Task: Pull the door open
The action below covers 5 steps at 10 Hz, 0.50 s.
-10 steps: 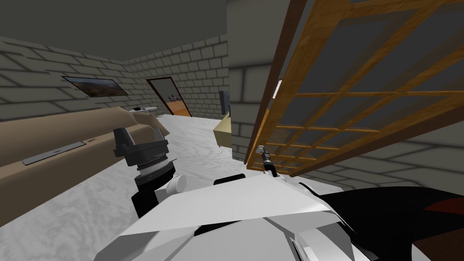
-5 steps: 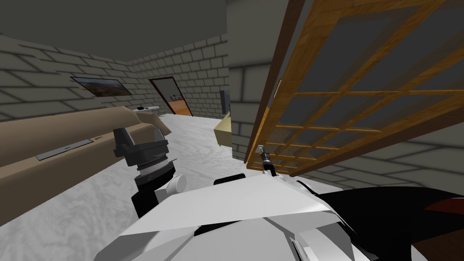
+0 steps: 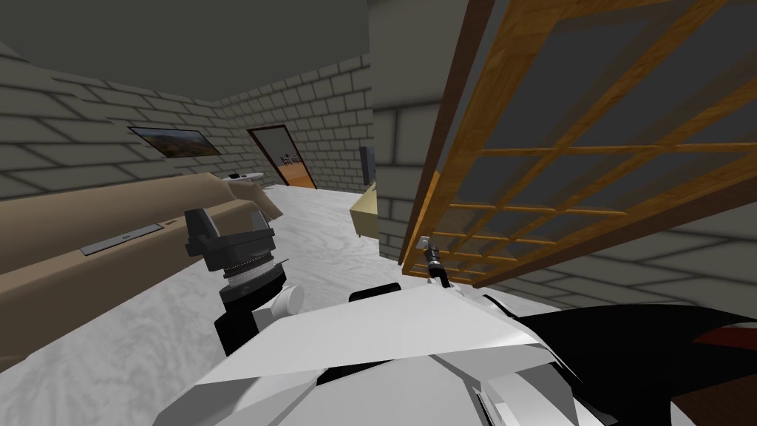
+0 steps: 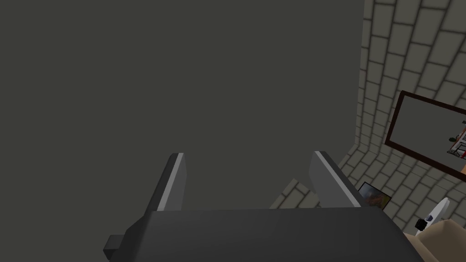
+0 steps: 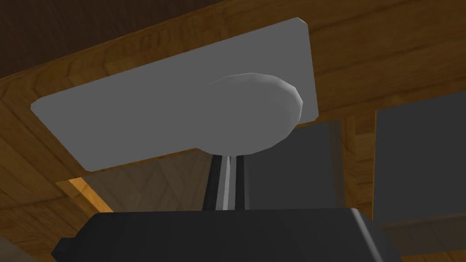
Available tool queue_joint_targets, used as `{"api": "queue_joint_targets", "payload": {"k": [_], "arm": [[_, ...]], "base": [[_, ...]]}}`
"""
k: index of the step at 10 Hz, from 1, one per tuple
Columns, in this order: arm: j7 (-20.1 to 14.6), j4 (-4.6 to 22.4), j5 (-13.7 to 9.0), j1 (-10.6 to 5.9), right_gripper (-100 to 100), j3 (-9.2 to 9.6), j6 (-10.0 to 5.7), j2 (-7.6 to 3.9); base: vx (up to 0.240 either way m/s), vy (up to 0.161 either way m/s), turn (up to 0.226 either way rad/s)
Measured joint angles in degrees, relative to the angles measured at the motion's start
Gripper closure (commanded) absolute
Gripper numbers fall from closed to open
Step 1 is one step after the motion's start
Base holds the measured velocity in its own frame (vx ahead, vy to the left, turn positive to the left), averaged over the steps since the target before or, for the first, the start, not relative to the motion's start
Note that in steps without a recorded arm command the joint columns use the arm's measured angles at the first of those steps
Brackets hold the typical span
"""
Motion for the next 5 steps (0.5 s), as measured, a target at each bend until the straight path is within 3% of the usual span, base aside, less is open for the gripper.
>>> {"api": "queue_joint_targets", "payload": {"k": [2, 3, 5], "arm": [[-2.8, 0.9, -0.3, -0.7, -100, -0.24, -0.29, 0.48], [-3.9, -0.4, -0.6, -0.22, -100, -0.47, 0.14, 0.74], [-7.1, -0.6, -1.1, -0.62, -100, -0.84, 0.39, 1.43]], "base": [[-0.074, -0.018, 0.065], [-0.104, -0.004, 0.059], [-0.083, -0.017, 0.037]]}}
